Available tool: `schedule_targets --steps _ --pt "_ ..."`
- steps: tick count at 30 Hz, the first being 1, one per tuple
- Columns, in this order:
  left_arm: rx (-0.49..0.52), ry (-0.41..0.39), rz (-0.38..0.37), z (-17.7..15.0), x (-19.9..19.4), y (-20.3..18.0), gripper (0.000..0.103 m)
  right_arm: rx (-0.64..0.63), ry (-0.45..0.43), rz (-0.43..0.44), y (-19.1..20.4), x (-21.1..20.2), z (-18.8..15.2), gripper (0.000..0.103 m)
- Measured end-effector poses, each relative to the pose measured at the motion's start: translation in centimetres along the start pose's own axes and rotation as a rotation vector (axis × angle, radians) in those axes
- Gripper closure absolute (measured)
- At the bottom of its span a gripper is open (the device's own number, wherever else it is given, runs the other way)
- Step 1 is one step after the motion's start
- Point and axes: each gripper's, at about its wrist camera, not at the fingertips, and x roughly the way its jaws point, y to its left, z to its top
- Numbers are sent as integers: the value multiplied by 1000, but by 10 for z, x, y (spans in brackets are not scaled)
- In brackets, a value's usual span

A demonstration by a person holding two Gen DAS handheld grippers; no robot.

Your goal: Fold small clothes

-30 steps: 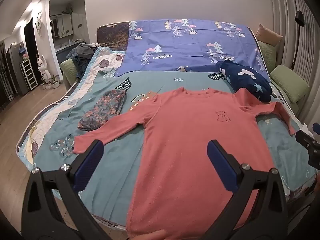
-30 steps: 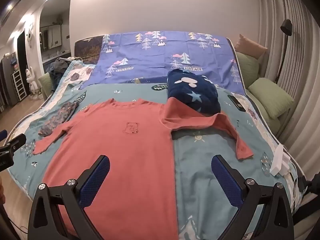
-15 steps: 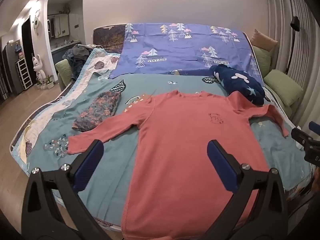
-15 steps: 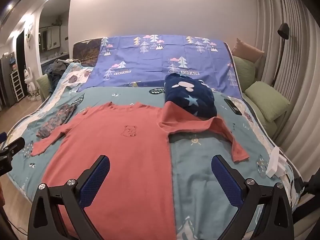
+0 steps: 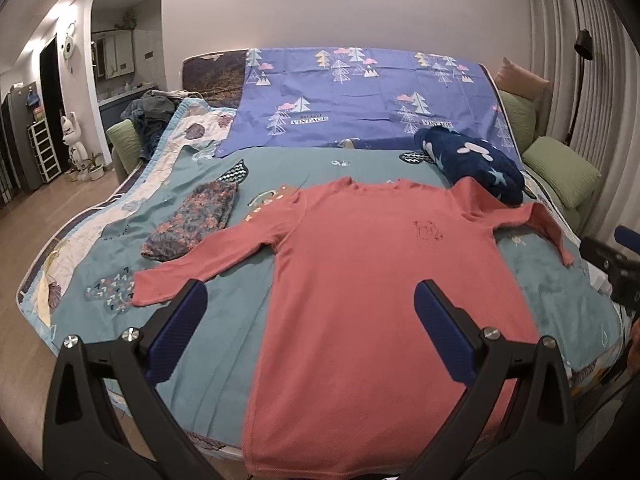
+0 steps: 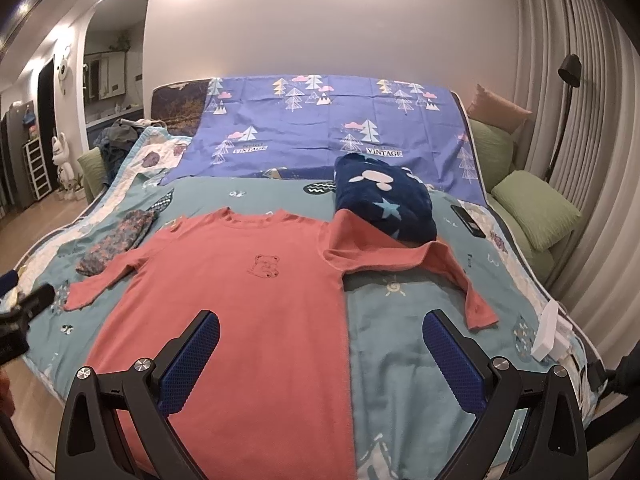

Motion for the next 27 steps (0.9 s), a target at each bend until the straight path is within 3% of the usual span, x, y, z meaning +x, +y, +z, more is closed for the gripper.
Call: schedule_targets --steps 5,11,20,23,27 --pt "-8 5 -73 -6 -3 -3 0 21 13 17 3 4 -3 0" --pt "0 45 -78 -9 6 -10 0 6 11 0 8 5 -6 0" --pt "-43 -8 -38 -11 2 -3 2 -12 14 -19 14 7 -11 0" --pt "-51 -3 -36 -9 2 1 8 -17 16 -18 17 8 -13 0" --pt "-67 -2 -27 -9 3 5 8 -11 11 -13 18 9 -12 0"
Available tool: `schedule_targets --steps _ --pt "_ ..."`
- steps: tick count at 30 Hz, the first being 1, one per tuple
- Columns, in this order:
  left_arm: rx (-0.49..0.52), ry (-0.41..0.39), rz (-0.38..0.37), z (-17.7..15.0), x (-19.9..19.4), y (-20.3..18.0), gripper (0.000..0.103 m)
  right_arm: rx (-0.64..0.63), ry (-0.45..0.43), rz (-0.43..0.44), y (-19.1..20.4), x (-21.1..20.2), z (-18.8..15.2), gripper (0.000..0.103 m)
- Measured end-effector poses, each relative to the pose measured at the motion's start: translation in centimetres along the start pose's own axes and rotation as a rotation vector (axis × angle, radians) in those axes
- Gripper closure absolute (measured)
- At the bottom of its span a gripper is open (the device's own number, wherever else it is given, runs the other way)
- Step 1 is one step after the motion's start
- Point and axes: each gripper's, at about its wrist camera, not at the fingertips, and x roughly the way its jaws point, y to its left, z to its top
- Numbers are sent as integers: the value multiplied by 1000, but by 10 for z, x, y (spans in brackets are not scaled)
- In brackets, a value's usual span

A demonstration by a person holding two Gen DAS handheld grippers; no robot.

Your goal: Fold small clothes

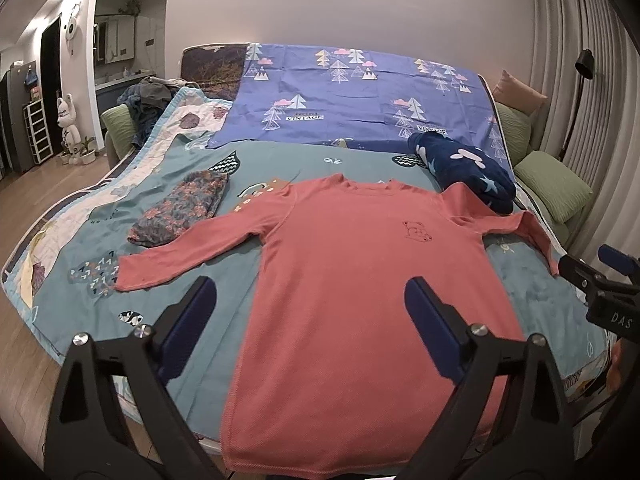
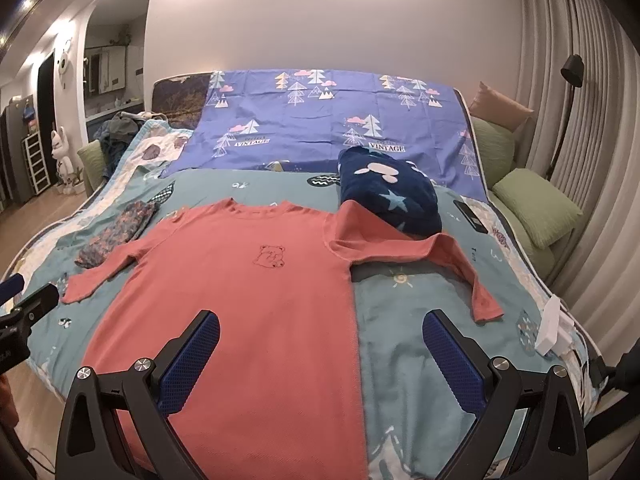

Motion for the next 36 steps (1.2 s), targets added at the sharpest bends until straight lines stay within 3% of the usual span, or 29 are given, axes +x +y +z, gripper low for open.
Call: schedule_targets --steps 28,36 --pt "51 -42 64 3 -1 -8 8 24 18 4 -4 6 -8 0" --pt "73 -42 37 8 1 -19 8 58 26 2 -16 7 -8 0"
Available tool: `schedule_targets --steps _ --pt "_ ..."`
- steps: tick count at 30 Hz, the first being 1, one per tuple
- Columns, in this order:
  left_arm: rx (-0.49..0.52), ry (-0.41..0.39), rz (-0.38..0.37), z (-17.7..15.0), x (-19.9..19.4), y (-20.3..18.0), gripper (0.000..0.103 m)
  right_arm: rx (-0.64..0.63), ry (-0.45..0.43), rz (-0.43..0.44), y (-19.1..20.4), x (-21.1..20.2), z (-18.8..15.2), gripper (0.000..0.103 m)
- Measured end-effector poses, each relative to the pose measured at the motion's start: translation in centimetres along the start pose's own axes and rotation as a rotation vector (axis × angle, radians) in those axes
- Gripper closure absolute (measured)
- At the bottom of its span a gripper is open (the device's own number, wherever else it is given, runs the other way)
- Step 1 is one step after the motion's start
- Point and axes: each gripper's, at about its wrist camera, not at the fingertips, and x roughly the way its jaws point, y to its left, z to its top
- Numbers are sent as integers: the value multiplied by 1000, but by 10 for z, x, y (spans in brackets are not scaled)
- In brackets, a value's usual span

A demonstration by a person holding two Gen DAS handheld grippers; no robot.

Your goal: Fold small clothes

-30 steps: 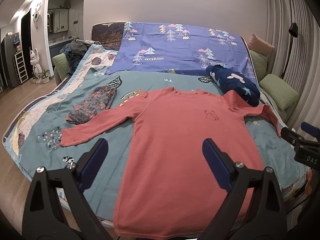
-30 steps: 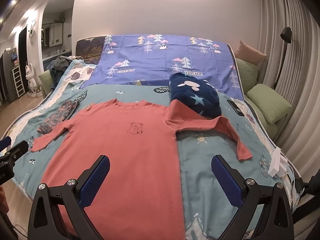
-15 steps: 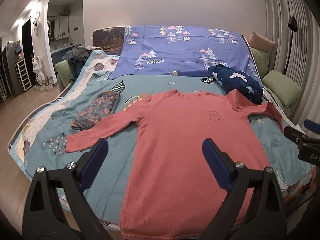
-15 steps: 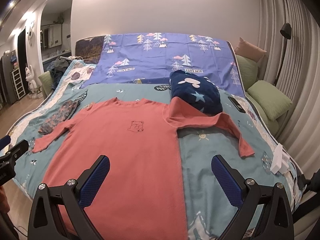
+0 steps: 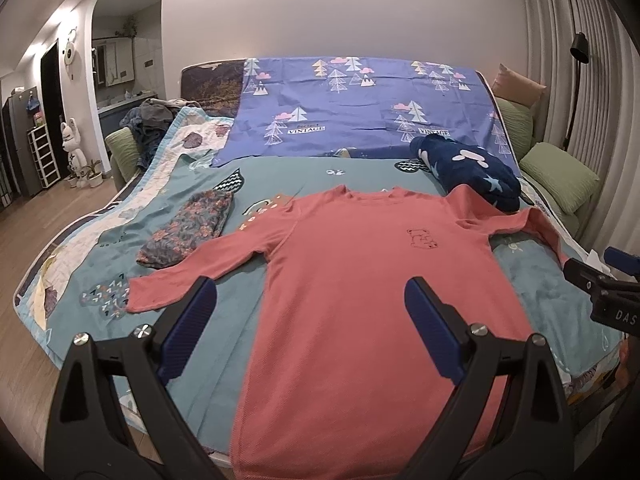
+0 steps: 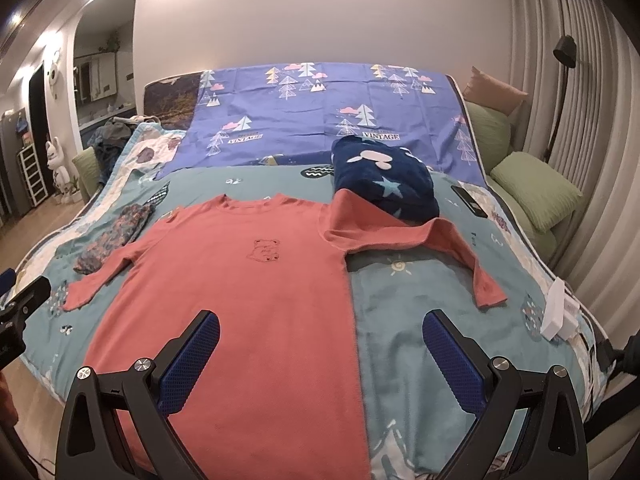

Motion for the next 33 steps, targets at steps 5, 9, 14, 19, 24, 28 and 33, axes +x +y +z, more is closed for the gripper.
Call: schedule_targets --steps 5,9,14,19,24,28,33 --pt "77 -18 -37 17 6 -28 8 50 4 -33 -33 2 10 0" --pt "214 -73 -68 36 22 -80 8 144 15 -110 -90 11 16 0" --pt "384 -64 -177 49 61 -152 8 366 77 -105 -183 36 9 0" --pt "506 -89 -226 56 109 -223 8 788 183 217 -283 92 -24 0" --pt "649 -183 -255 53 152 -276 8 1075 234 470 -308 143 -53 0" --pt "668 -103 -317 53 186 -299 8 1270 270 632 -300 183 -65 0" --pt "660 -56 -337 51 210 -317 8 1387 217 629 -292 198 -57 0"
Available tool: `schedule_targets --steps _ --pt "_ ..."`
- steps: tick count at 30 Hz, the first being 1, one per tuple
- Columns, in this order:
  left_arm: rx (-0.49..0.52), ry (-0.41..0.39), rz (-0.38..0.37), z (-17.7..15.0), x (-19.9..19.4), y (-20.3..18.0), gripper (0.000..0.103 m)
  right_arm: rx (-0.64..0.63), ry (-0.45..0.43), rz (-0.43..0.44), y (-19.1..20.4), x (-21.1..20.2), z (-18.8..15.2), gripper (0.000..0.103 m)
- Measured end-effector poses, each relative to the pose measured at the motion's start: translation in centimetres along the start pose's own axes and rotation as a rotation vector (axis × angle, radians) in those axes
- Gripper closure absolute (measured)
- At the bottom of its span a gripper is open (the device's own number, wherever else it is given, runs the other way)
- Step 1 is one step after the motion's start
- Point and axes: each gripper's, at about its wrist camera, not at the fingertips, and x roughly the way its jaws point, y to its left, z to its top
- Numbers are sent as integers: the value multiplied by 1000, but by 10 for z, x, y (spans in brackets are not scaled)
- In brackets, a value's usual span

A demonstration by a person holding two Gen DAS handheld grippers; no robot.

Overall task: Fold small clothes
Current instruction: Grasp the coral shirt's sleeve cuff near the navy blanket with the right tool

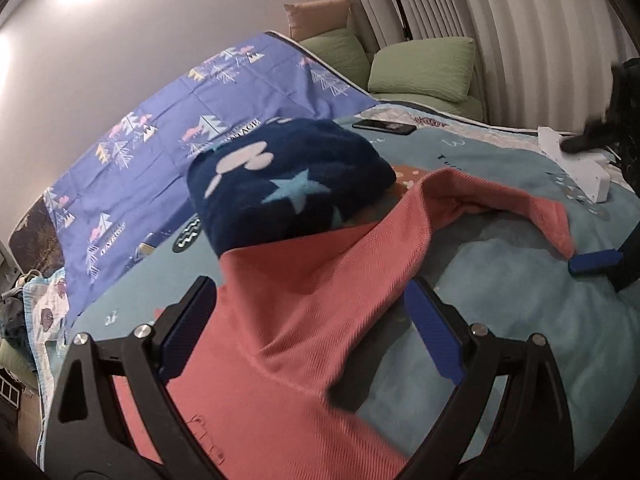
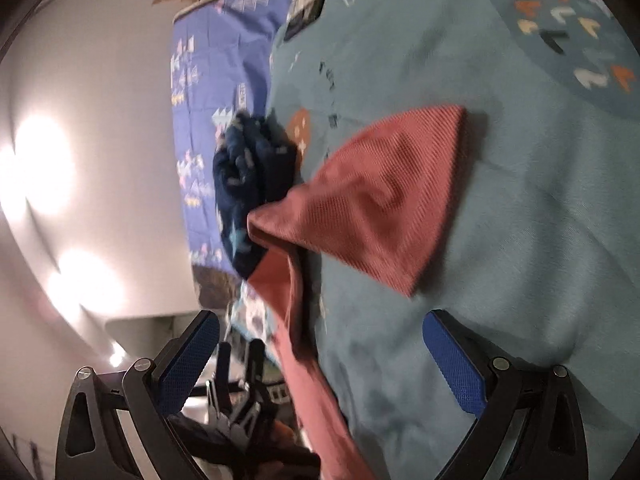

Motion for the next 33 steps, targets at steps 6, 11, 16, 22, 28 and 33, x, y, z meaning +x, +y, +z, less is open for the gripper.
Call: schedule_targets --steps 6,11,16,22,28,33 --pt "7 24 -7 -1 12 -6 8 235 -10 66 -8 22 12 0" --pt "18 53 -18 -6 21 -10 8 330 -147 40 -13 11 16 0" --pt "20 79 -3 -13 32 -10 8 106 -339 -251 16 -8 54 26" --pt "-35 89 -31 -15 31 -1 8 4 -195 -323 12 7 93 85" --pt "-106 40 -93 -2 1 15 8 -248 -268 -273 59 -7 64 93" --pt "-317 -29 -264 20 -45 53 3 -762 -322 -244 135 -10 -11 94"
